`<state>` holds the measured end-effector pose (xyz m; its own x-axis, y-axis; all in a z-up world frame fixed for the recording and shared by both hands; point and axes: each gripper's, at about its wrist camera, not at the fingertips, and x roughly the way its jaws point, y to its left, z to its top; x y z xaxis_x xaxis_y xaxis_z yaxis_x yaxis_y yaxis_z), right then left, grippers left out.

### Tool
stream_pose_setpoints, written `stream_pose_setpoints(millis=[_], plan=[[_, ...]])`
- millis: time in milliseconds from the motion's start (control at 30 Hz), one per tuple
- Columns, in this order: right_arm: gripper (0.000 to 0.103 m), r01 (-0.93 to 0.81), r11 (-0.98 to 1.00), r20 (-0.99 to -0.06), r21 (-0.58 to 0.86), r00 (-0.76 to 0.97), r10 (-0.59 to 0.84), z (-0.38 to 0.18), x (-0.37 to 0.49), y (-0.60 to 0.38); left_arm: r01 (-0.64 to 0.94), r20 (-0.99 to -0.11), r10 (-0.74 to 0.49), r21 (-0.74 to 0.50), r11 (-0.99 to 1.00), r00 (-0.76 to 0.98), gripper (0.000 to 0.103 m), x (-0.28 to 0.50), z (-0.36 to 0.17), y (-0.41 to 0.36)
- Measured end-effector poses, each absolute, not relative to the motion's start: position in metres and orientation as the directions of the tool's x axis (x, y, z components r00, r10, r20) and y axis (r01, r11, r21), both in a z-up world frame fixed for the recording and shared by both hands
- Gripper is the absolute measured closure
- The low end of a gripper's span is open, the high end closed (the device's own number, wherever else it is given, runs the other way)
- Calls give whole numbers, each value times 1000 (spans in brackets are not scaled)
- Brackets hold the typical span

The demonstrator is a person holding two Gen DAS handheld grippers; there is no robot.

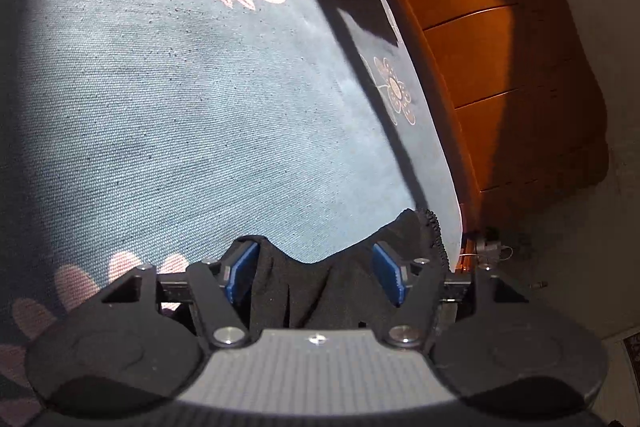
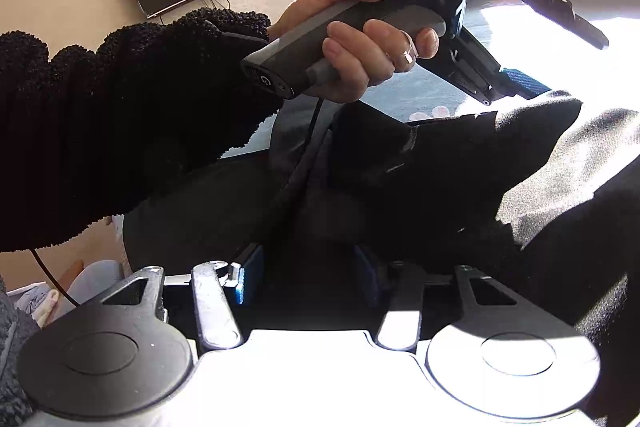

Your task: Fold clothes

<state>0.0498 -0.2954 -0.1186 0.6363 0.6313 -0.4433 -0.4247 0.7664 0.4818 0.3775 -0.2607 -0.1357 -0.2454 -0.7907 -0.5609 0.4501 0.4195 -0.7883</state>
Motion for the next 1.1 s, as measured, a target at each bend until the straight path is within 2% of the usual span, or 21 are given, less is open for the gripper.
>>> stream_pose_setpoints(millis=[67,367,733,800,833,867,933,1100], plan=[[48,-424,767,-444,482,636,631,-118,49,-296,457,-591,-767,-770,446,-247,41,378,-138,-253],[48,-420,770,-449,480,637,627,-117,46,-298,516,-606,-729,-756,403,-319,41,359,-138,-220],[48,-417,773,-452,478,637,624,-116,50,-297,574,-720,-632,-657,489,-286,41,353,-118,-167],[48,-417,773,-452,479,637,624,-116,49,-300,596,-741,-619,-628,500,-261,44,349,-114,-163],[48,-416,773,-453,479,637,624,-116,48,-300,616,-757,-608,-602,507,-239,51,346,-112,-162],[48,-417,773,-453,478,637,624,-116,48,-301,642,-777,-593,-568,515,-211,69,342,-111,-162],[48,-417,773,-452,478,637,624,-115,46,-304,690,-819,-556,-484,538,-140,93,334,-109,-166],[47,-415,775,-453,477,640,621,-115,47,-299,760,-823,-568,-377,529,-13,100,314,-91,-161]])
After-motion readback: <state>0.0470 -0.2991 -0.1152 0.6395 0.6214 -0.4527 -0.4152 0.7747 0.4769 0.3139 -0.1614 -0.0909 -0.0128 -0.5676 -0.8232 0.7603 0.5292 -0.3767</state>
